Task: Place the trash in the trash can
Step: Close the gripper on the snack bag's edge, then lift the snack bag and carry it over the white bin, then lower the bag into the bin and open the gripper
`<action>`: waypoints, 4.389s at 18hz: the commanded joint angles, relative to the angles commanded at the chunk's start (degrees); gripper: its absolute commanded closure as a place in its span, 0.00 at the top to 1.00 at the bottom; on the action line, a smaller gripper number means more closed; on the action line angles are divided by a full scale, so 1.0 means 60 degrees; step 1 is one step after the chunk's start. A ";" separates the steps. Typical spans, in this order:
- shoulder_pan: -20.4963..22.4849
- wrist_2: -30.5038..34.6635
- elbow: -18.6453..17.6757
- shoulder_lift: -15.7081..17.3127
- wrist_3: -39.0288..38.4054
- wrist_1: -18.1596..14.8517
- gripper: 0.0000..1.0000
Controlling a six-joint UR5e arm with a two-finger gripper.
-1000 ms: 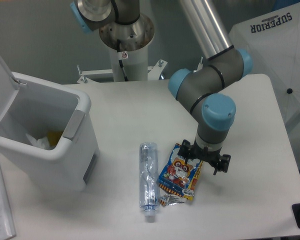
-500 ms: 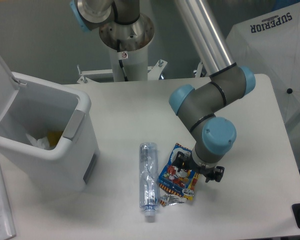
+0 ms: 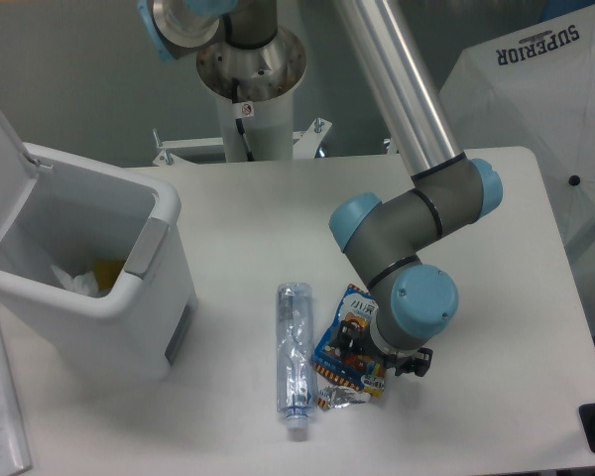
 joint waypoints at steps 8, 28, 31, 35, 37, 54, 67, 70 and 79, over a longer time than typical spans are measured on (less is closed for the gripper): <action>-0.0044 -0.0073 0.0044 0.0117 -0.0322 -0.0411 0.00; 0.0586 -0.1303 0.0922 0.1523 -0.0630 -0.0381 0.00; 0.0746 -0.1725 0.1040 0.2005 -0.0630 -0.0381 0.00; 0.0894 -0.2635 0.1055 0.2723 -0.0674 -0.0381 0.00; 0.0864 -0.3015 0.1055 0.3075 -0.0674 -0.0367 0.00; -0.0204 -0.5405 0.0908 0.5390 -0.1786 -0.0337 0.00; -0.2371 -0.5390 -0.0043 0.5962 -0.2666 -0.0046 0.00; -0.2811 -0.5361 -0.0409 0.5932 -0.2827 0.0292 0.00; -0.3296 -0.5317 -0.1479 0.6240 -0.2856 0.0337 0.03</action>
